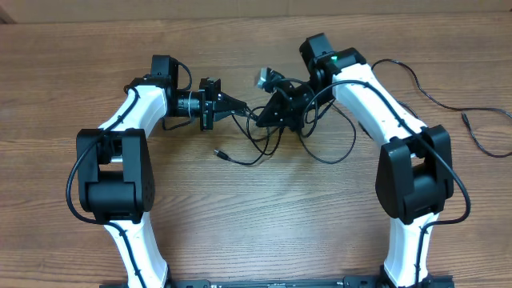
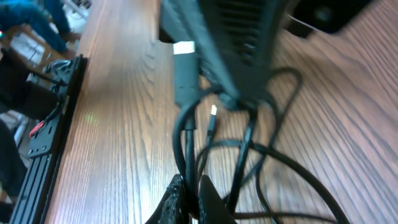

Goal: Untangle cables

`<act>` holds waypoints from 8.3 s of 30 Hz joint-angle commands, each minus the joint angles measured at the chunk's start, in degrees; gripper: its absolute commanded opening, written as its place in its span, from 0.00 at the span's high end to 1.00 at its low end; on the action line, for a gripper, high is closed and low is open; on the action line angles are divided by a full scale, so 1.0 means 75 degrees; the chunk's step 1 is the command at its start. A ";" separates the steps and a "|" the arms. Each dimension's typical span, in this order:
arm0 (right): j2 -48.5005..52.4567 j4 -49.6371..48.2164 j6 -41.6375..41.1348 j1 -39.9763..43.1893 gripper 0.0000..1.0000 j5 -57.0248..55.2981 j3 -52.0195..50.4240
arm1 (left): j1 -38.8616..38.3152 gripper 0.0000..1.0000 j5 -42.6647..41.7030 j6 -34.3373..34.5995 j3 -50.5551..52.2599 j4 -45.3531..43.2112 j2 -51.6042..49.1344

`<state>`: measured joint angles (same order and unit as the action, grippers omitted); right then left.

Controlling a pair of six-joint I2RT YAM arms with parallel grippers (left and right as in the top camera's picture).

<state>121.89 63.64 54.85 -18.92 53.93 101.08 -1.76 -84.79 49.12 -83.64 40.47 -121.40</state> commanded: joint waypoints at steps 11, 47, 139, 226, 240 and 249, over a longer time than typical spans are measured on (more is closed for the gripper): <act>-0.0262 -0.0020 -0.1923 0.0554 0.96 -0.0717 0.0017 | 0.0038 0.96 -0.0216 -0.0615 -0.0012 -0.0003 -0.0026; -0.0262 0.0119 -0.0565 0.0472 0.96 0.1906 0.0017 | 0.0187 0.43 0.0358 0.0659 -0.0012 -0.0067 -0.0026; -0.0262 -0.1682 -0.5546 -0.0213 0.96 -0.2990 -0.0184 | 0.0189 0.94 0.0956 -0.0268 -0.0012 -0.0032 -0.0026; -0.0259 -0.3130 -0.8539 -0.0219 0.38 -0.3640 -0.2620 | -0.1553 0.96 0.8725 -0.4167 -0.1483 0.2483 0.0102; -0.0294 -0.1655 -0.7903 -0.0152 0.46 -0.1926 -0.1329 | -0.1169 0.92 0.8107 -0.5254 -0.1492 0.2393 0.0105; -0.0294 -0.1142 -0.7903 -0.0102 0.36 -0.3013 -0.1317 | -0.0557 0.37 0.6907 -0.7009 -0.2585 0.4092 0.0379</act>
<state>121.23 54.81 -4.89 -20.16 34.50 90.50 -6.96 -28.95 4.71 -99.04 69.84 -121.40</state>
